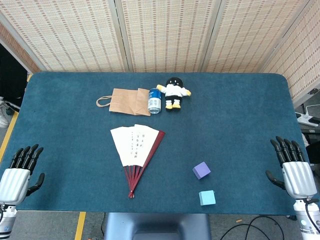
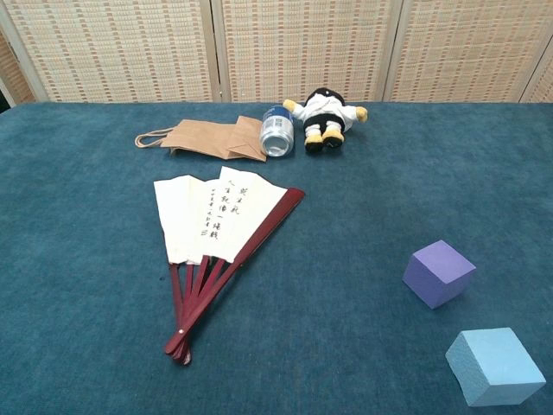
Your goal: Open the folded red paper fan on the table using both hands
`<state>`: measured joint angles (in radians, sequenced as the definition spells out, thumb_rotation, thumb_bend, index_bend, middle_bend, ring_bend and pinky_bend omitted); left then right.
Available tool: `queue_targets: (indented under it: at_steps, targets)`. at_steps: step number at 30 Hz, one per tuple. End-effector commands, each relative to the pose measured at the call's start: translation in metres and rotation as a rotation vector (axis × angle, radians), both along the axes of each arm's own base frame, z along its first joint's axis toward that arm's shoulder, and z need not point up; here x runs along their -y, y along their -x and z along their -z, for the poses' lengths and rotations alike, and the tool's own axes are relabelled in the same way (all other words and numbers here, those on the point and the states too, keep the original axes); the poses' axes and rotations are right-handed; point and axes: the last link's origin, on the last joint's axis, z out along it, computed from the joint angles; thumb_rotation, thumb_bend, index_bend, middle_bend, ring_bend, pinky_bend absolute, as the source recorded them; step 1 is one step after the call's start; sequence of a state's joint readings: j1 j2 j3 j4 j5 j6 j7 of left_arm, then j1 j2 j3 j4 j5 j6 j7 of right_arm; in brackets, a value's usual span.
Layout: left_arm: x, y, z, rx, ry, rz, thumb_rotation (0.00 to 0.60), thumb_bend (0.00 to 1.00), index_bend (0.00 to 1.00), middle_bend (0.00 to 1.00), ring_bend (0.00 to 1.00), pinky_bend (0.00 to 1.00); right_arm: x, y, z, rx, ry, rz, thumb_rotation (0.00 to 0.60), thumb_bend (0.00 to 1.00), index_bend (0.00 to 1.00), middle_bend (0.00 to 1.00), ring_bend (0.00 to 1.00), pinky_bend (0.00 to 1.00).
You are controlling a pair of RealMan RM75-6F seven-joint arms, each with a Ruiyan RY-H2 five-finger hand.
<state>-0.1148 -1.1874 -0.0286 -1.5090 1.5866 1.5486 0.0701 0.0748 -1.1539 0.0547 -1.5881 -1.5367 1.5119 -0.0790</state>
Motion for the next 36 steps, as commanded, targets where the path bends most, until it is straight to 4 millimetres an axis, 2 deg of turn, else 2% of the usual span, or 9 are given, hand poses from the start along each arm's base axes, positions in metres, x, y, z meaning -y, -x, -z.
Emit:
queue_targets:
  at_steps: [1,7,12,18,21,24,30,34,36]
  targets:
    - [0.001,0.000,0.009,0.032,0.036,-0.010,0.600,0.44,0.00,0.00,0.00,0.07,-0.001,-0.001,0.005,-0.009,-0.025,-0.009,0.600,0.18,0.00,0.01,0.00,0.00]
    - [0.000,-0.001,0.009,0.049,0.042,-0.004,0.600,0.44,0.00,0.00,0.00,0.07,0.004,-0.011,0.024,0.014,-0.091,-0.048,0.600,0.18,0.00,0.01,0.00,0.00]
    - [-0.004,0.000,0.014,0.058,0.060,-0.005,0.600,0.44,0.00,0.00,0.00,0.07,0.044,-0.051,0.045,0.021,-0.175,-0.201,0.600,0.18,0.02,0.00,0.00,0.00]
    - [-0.008,0.002,0.018,0.052,0.081,-0.025,0.600,0.44,0.00,0.00,0.00,0.07,0.100,-0.106,0.084,-0.007,-0.267,-0.337,0.600,0.18,0.16,0.01,0.00,0.00]
    - [-0.008,0.004,0.019,0.042,0.084,-0.045,0.600,0.44,0.00,0.00,0.00,0.07,0.119,-0.128,0.107,-0.033,-0.279,-0.405,0.600,0.18,0.24,0.04,0.00,0.00]
    - [-0.009,0.005,0.019,0.042,0.083,-0.057,0.600,0.44,0.00,0.00,0.00,0.07,0.131,-0.145,0.129,-0.052,-0.301,-0.459,0.600,0.18,0.29,0.05,0.00,0.00]
    - [-0.009,0.005,0.017,0.042,0.078,-0.062,0.600,0.44,0.00,0.00,0.00,0.07,0.137,-0.159,0.147,-0.059,-0.337,-0.503,0.600,0.18,0.34,0.05,0.00,0.00]
    - [-0.009,0.008,0.017,0.040,0.080,-0.086,0.600,0.44,0.00,0.00,0.00,0.07,0.150,-0.181,0.198,-0.097,-0.430,-0.544,0.600,0.18,0.36,0.05,0.00,0.00]
    - [-0.010,0.009,0.017,0.040,0.082,-0.094,0.600,0.44,0.00,0.00,0.00,0.07,0.154,-0.187,0.215,-0.087,-0.449,-0.538,0.600,0.18,0.37,0.05,0.00,0.00]
